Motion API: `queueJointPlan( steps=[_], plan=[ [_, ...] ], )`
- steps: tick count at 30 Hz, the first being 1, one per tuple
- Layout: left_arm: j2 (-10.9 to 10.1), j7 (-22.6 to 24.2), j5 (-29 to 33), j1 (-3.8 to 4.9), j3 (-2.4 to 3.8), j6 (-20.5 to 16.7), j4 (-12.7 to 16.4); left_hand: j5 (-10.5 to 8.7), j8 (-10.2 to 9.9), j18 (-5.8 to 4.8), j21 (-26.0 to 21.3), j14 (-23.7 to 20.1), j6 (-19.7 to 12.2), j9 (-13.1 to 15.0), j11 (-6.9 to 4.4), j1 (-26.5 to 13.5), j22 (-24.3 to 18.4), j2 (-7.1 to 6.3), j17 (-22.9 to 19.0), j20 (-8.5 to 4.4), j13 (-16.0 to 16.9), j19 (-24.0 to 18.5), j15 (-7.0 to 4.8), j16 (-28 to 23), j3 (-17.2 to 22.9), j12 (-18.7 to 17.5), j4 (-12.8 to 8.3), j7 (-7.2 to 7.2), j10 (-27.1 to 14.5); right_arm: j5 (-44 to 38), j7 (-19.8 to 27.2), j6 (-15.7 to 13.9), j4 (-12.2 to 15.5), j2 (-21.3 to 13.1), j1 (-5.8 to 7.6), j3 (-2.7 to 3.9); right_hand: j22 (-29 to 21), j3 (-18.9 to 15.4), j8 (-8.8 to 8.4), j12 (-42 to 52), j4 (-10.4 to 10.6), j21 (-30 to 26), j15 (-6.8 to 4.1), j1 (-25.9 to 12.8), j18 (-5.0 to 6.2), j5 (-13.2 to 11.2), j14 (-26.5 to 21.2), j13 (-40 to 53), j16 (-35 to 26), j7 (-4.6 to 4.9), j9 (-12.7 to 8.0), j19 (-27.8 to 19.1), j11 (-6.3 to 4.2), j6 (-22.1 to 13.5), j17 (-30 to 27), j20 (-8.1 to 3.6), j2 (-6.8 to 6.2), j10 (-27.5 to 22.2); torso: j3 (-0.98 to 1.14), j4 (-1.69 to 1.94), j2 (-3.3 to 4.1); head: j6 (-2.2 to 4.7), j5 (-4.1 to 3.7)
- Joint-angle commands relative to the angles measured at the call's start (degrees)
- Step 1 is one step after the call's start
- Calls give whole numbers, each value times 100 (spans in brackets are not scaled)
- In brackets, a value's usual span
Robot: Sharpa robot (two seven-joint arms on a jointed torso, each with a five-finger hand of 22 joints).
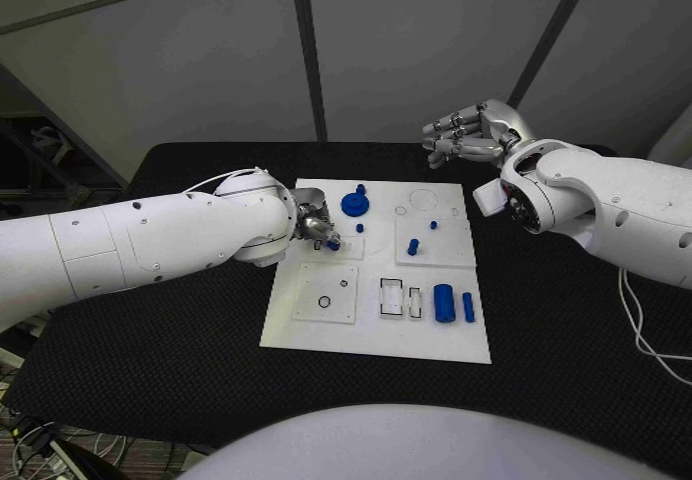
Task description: Assemble the parts on the task board
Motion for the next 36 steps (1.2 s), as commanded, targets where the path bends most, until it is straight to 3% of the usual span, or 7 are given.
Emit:
queueJointPlan(
  steps=[1, 5, 10, 27, 36],
  plan=[
    [18, -21, -2, -16, -19, 145, 3, -21, 4, -247, 25, 273, 53, 9, -94, -79, 651, 25, 328, -26, -12, 29, -53, -22, 234, -10, -426, -92, 94, -4, 19, 48, 3, 3, 11, 3, 10, 1, 24, 15, 3, 30, 19, -64, -9, 23, -43, -7, -41, 4, 2, -47, -5, -34, 9, -10, 8, -40, 3, 0, 0, -6, 6],
    [40, -18, 14, -16, -19, 139, -22, -18, -70, -254, 31, 274, 134, -55, -114, -173, 677, 60, 335, -47, 3, 51, -72, -27, -308, 21, -193, -111, 97, -4, 19, 48, 3, 1, 11, 3, 11, -1, 24, 15, 5, 30, 21, -68, -10, 26, -46, -7, -43, 5, 2, -50, -3, -36, 10, -9, 6, -45, 3, -5, 0, -8, 7],
    [68, -16, 20, -16, -19, 128, -58, -15, -138, -258, 36, 276, 202, -113, -116, -169, 699, 93, 342, -59, 15, 70, -79, -31, -692, 47, -55, -111, 99, -4, 15, 50, 5, -2, 11, 3, 13, -2, 23, 12, 6, 28, 25, -75, -10, 31, -58, -9, -49, 8, 1, -60, 1, -44, 12, -5, 3, -59, 4, -4, 0, -9, 2],
    [139, -14, 24, -15, -18, 108, -132, -9, -147, -266, 52, 279, 302, -133, -131, -150, 732, 130, 348, -69, 205, 96, -89, -34, -965, 215, 55, -134, 157, -4, 0, 65, 12, -20, 12, 3, 15, -1, 22, 8, 8, 25, 30, -81, -10, 35, -73, -11, -57, 13, 1, -73, 7, -53, 14, -1, 3, -78, 0, -2, 0, -11, -21],
    [114, -9, 24, -15, -17, 36, -136, -79, -183, -266, 41, 281, 351, -162, -122, -305, 736, 113, 354, -68, 227, 99, -83, -40, -1473, 243, 337, -125, 147, -4, -4, 69, 5, -23, 12, 3, 16, -4, 21, 6, 9, 22, 35, -86, -11, 34, -83, -13, -63, 16, 0, -81, 11, -59, 16, 3, -1, -91, -5, 1, 0, -11, -24]
  ],
)
